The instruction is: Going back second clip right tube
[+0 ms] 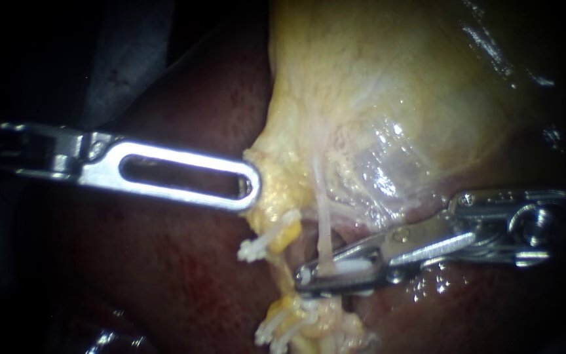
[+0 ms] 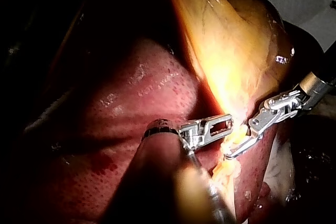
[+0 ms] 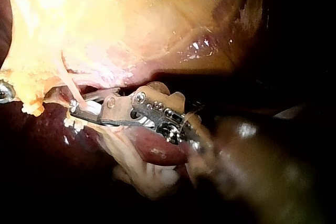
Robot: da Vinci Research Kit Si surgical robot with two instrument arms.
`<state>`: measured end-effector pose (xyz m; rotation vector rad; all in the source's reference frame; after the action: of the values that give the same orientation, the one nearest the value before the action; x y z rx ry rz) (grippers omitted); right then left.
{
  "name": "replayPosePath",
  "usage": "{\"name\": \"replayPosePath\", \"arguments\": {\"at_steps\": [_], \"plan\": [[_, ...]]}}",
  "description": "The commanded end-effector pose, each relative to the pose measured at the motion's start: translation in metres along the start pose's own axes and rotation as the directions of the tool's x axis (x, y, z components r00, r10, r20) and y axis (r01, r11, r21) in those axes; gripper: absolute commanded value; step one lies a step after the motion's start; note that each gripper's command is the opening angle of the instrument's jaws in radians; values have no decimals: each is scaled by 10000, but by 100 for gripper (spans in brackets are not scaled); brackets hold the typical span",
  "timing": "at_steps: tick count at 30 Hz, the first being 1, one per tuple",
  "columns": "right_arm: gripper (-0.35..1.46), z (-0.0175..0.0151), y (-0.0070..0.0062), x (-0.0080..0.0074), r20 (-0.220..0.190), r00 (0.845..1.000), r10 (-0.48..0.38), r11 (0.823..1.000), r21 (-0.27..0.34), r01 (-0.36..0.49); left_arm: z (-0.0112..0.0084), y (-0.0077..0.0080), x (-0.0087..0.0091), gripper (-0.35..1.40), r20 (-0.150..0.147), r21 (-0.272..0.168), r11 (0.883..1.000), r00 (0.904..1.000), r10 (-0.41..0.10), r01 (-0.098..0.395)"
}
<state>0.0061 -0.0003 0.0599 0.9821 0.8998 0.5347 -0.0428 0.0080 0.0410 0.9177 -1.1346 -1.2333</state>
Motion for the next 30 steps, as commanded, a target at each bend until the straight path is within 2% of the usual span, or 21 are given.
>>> {"name": "replayPosePath", "arguments": {"at_steps": [1, 13, 19, 23, 30], "plan": [[-35, 0, 0, 0, 1, 10000, -3, 10000, -1, 3, 0, 0, 0, -35, 1, 0, 10000, 10000, -1, 1], [-33, 1, 0, 0, -20, 10000, -1, 10000, -27, 1, 0, 0, 0, -35, 2, -1, 10000, 10000, -1, 1], [10, 0, 1, 1, -302, 9995, 78, 9994, -347, -88, 0, 0, 0, -35, 2, -1, 10000, 10000, -1, 1], [32, 0, 3, 2, -369, 9986, -380, 9982, -487, 361, 0, 0, 0, -35, 2, -1, 10000, 10000, -1, 1], [44, 2, 3, 4, -401, 9953, -886, 9947, -562, 863, 0, 0, 0, -35, 2, -1, 10000, 10000, -1, 1]]}}
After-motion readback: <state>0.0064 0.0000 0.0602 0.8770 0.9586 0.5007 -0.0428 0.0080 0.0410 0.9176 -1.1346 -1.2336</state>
